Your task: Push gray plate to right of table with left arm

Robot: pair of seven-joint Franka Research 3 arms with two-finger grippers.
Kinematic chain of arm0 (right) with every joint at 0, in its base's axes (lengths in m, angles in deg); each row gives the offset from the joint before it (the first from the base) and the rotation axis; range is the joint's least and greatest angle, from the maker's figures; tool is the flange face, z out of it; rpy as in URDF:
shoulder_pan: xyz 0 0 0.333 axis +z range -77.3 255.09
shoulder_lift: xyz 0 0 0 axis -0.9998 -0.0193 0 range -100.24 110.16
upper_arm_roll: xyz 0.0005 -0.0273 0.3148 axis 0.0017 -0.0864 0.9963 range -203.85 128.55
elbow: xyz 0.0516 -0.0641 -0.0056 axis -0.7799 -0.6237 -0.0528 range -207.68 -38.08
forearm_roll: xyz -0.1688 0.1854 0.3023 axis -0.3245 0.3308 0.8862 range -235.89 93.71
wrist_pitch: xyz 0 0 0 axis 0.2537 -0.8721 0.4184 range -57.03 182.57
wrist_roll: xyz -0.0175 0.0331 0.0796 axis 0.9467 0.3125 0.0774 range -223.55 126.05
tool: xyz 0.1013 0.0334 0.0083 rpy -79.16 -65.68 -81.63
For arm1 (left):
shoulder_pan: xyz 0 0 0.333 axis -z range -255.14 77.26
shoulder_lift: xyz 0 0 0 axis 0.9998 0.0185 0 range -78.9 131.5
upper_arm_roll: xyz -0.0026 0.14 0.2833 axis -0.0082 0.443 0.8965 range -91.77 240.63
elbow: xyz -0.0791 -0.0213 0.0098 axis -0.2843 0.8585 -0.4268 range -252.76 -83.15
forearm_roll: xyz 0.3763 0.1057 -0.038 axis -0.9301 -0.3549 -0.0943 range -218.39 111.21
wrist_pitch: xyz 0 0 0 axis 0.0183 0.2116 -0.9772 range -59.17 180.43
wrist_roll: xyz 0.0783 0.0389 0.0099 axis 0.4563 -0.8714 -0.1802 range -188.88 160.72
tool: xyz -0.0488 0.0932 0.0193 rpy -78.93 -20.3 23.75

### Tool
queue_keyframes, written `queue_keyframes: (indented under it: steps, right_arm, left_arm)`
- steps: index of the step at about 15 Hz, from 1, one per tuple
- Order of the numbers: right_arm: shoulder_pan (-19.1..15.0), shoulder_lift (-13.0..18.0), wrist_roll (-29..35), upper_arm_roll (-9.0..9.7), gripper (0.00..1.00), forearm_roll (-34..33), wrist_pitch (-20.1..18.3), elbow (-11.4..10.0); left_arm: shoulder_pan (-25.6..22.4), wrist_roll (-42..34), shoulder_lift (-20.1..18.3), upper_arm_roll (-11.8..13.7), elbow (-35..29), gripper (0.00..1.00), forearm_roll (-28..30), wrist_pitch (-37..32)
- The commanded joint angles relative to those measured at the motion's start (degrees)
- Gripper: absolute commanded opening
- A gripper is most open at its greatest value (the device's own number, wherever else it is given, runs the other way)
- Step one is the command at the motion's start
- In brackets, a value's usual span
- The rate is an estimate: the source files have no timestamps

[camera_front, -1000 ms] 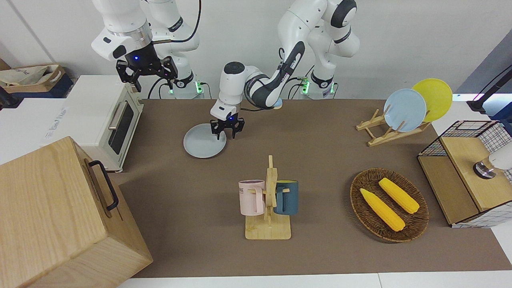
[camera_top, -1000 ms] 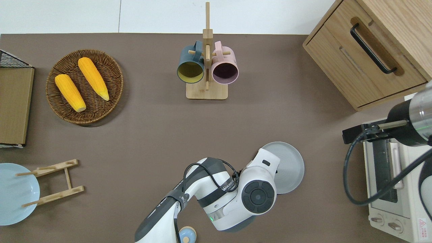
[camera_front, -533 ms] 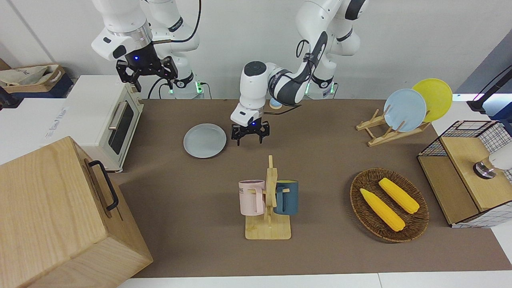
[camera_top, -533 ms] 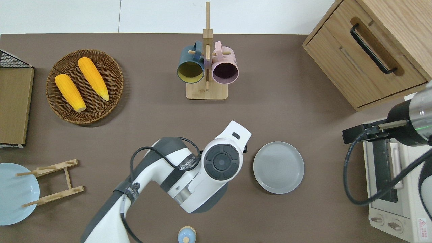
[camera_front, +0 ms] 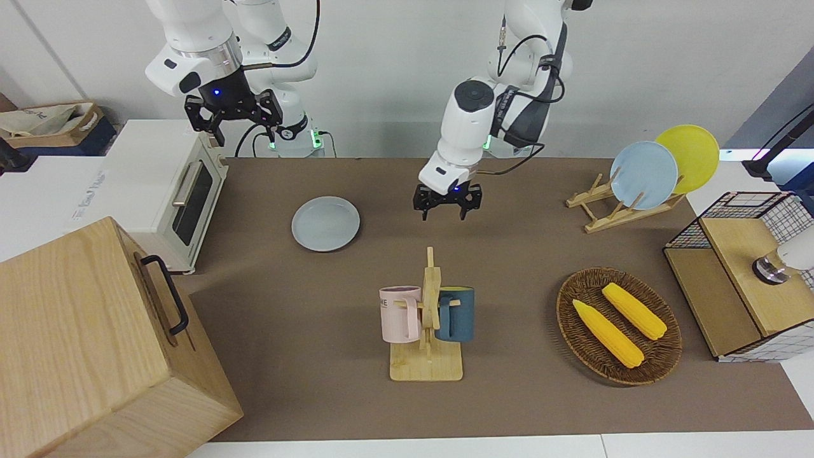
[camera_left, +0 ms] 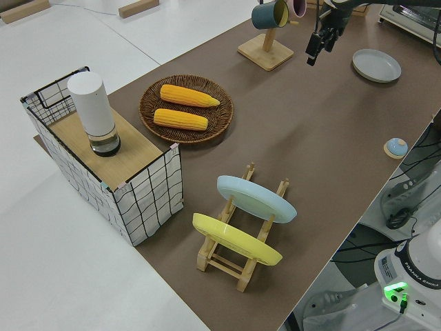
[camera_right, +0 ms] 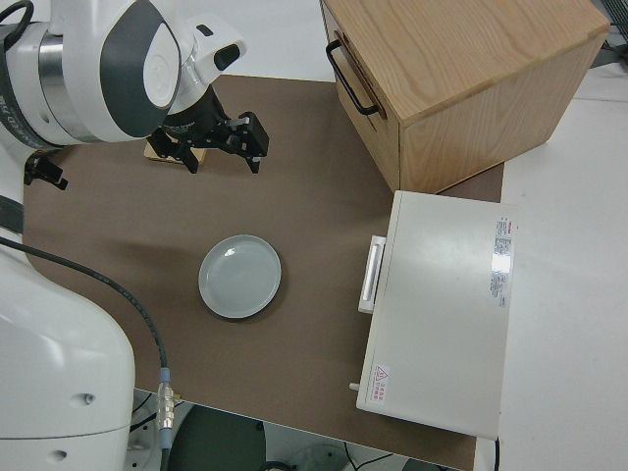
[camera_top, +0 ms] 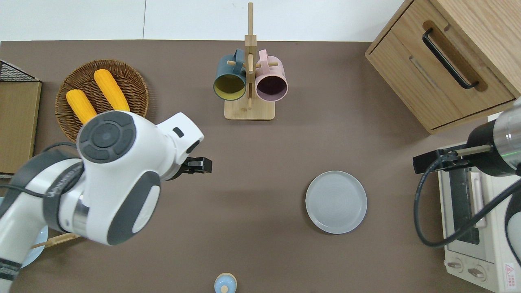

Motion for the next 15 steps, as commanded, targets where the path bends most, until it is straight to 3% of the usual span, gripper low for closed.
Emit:
queue_keyframes:
  steps: [1, 6, 8, 13, 15]
  right_arm:
    - [-0.6, 0.4, -0.1, 0.32, 0.983, 0.5, -0.7, 0.0]
    - [-0.6, 0.4, -0.1, 0.32, 0.983, 0.5, -0.7, 0.0]
    - [-0.6, 0.4, -0.1, 0.32, 0.983, 0.5, -0.7, 0.0]
    - [-0.6, 0.4, -0.1, 0.32, 0.983, 0.5, -0.7, 0.1]
    - [-0.6, 0.4, -0.1, 0.32, 0.983, 0.5, -0.7, 0.1]
  left_arm:
    - [-7.0, -11.3, -4.0, -0.4, 0.2, 0.99, 1.0, -4.7]
    - [-12.8, -18.9, -4.0, -0.1, 9.8, 0.99, 0.5, -14.1]
    - [-13.9, -22.8, -3.9, 1.5, 13.0, 0.99, 0.4, -16.5]
    - [-13.8, -26.2, -4.0, 5.6, 15.3, 0.99, 0.4, -18.5]
    - [-13.7, -26.2, -4.0, 5.6, 15.3, 0.99, 0.4, -18.5]
